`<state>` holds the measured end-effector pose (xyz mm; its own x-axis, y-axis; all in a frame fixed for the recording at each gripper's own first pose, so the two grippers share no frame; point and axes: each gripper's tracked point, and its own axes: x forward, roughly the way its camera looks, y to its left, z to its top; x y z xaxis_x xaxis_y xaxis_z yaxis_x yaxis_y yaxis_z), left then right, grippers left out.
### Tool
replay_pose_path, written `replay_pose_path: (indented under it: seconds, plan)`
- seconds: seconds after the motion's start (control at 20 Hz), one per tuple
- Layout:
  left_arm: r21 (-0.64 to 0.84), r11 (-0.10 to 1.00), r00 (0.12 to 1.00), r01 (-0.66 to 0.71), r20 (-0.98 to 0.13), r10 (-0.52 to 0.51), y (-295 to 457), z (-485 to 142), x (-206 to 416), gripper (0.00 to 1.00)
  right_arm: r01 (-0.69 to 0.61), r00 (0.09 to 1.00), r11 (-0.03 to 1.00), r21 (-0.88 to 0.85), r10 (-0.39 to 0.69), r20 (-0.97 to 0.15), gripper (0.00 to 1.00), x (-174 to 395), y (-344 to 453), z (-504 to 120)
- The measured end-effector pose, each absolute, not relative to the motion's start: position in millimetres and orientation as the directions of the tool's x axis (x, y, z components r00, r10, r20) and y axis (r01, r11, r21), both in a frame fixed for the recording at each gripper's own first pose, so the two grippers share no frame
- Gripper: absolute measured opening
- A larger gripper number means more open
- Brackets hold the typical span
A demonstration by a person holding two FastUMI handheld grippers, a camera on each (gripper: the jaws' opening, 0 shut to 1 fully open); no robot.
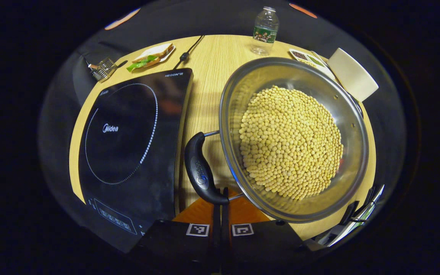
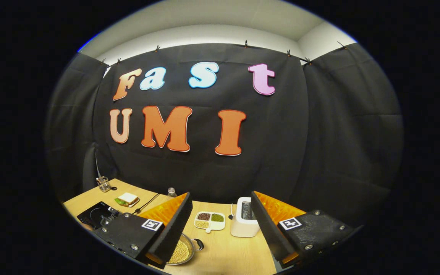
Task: First push the handle of the pot to place it horizontally, then grasp the pot with both hands and set it on the induction cooktop.
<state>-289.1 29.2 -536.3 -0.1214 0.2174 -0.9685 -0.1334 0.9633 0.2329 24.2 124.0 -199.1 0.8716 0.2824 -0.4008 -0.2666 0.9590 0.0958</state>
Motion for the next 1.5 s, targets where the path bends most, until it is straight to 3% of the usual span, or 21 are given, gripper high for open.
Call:
replay_pose_path:
  seconds: [0.6,1.05,1.5]
  plan:
    - [0.182,0.98,0.023,-0.077,-0.983,0.184,52.1,-549.8,-242.1,0.08,-0.314,0.756,0.942,0.117,0.323,-0.569,0.96,9.3,179.3,-272.7]
    - [0.123,0.991,0.09,-0.051,-0.988,0.128,61.9,-555.0,-217.7,0.08,-0.284,0.55,0.937,0.202,0.332,-0.766,0.96,-26.3,209.6,-375.6]
    - [0.082,0.996,0.145,-0.03,-0.986,0.086,60.2,-543.7,-208.0,0.08,-0.257,0.383,0.943,0.209,0.298,-0.874,0.96,-53.3,223.0,-450.2]
